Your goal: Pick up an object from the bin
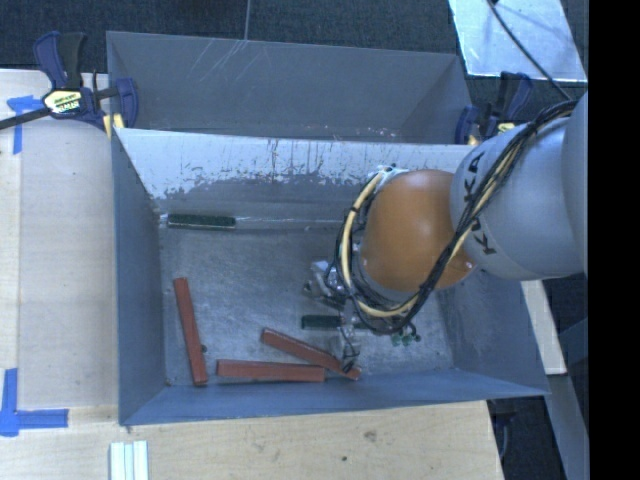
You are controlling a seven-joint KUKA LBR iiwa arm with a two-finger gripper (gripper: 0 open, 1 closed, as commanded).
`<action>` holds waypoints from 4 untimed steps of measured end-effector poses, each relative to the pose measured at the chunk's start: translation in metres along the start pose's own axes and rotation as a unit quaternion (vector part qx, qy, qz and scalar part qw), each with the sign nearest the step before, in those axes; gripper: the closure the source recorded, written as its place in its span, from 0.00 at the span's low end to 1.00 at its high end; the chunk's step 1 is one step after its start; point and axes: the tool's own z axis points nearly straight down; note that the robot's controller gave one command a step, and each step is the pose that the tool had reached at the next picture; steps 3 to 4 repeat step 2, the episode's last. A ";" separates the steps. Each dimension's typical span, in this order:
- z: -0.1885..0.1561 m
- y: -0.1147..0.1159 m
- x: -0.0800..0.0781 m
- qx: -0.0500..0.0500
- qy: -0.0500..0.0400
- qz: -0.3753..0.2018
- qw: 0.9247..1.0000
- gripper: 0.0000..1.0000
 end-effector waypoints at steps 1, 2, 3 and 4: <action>0.001 0.001 0.001 -0.001 0.002 0.000 1.000 1.00; -0.159 -0.011 0.001 0.000 0.002 0.003 1.000 1.00; -0.159 -0.011 0.001 0.000 0.002 0.003 1.000 1.00; -0.159 -0.011 0.001 0.000 0.002 0.003 1.000 1.00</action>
Offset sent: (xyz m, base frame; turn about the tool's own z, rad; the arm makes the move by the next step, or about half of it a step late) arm 0.0000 0.0000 0.0000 0.0000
